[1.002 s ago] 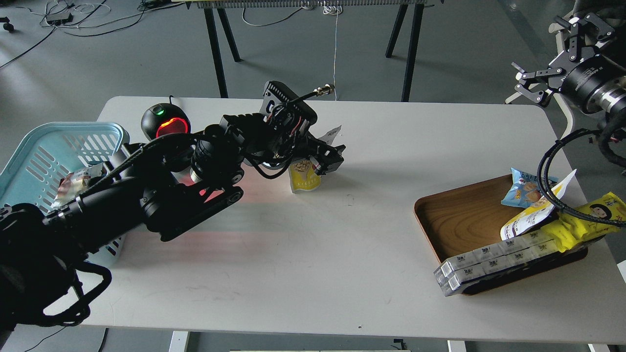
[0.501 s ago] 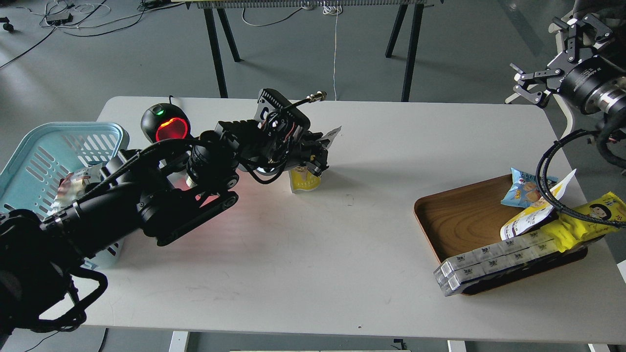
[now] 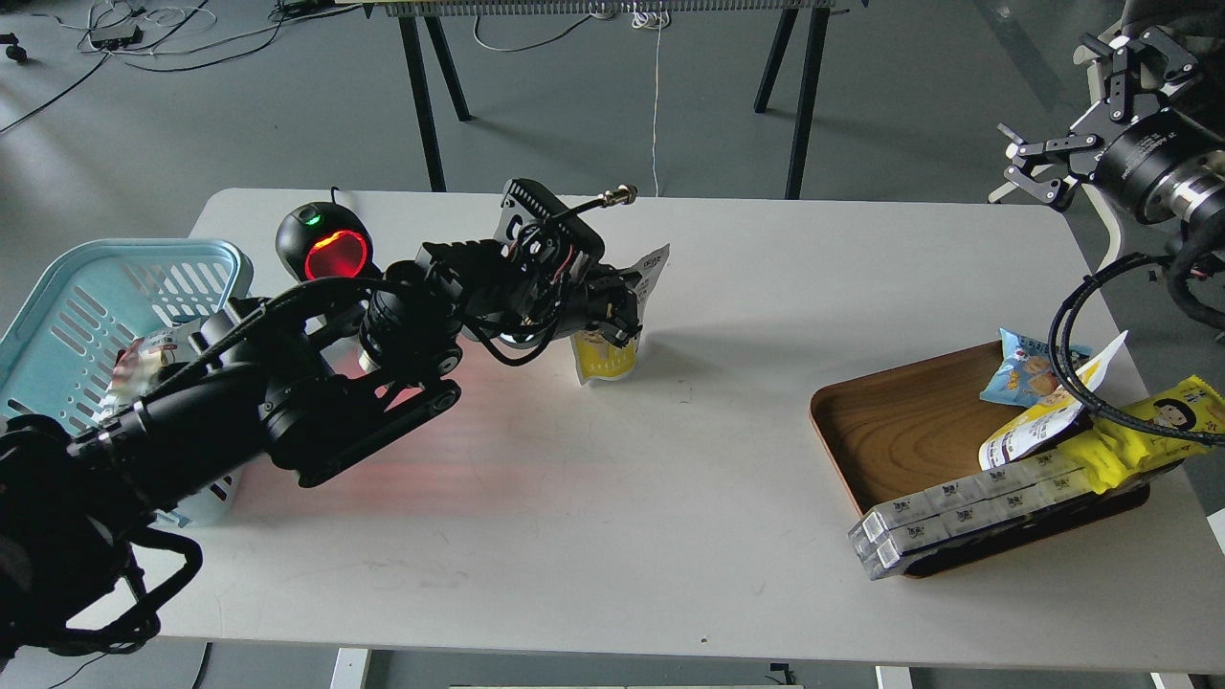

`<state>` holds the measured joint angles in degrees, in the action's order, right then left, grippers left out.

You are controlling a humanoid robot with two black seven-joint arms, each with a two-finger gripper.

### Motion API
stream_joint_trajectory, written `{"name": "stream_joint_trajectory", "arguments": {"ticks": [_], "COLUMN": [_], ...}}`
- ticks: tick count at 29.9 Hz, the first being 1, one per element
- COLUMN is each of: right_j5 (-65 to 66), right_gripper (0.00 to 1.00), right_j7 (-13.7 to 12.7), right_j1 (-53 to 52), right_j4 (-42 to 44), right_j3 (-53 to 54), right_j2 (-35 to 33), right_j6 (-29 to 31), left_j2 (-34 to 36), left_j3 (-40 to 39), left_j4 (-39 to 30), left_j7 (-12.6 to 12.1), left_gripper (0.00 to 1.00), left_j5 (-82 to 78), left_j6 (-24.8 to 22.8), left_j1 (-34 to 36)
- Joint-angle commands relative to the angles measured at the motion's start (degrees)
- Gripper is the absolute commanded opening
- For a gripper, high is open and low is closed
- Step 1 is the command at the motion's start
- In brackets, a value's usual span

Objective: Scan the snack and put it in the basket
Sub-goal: 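Lift the yellow packet with the left gripper and hold it before the scanner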

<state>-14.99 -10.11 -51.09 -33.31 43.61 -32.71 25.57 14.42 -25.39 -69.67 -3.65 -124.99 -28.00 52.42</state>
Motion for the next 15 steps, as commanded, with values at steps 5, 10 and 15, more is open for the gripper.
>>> {"name": "stream_joint_trajectory", "arguments": {"ticks": [5, 10, 15], "right_j5": [-0.03, -0.03, -0.03], "right_gripper": [0.99, 0.99, 0.99], "right_j7": [0.00, 0.00, 0.00], "right_j1": [0.02, 0.02, -0.07], "right_j4": [-0.09, -0.18, -0.18], "right_j3": [0.60, 0.68, 0.77], "right_j2": [0.10, 0.10, 0.19], "right_j6": [0.00, 0.00, 0.00], "left_j2": [7.36, 13.16, 19.40], "left_j3": [-0.36, -1.50, -2.21], "left_j4": [-6.17, -12.49, -18.38], "left_j7": [2.41, 4.09, 4.09], "left_gripper": [0.00, 0.00, 0.00], "left_j5": [-0.01, -0.01, -0.01], "left_j6": [0.00, 0.00, 0.00], "left_j1": [3.65, 5.76, 7.52]}}
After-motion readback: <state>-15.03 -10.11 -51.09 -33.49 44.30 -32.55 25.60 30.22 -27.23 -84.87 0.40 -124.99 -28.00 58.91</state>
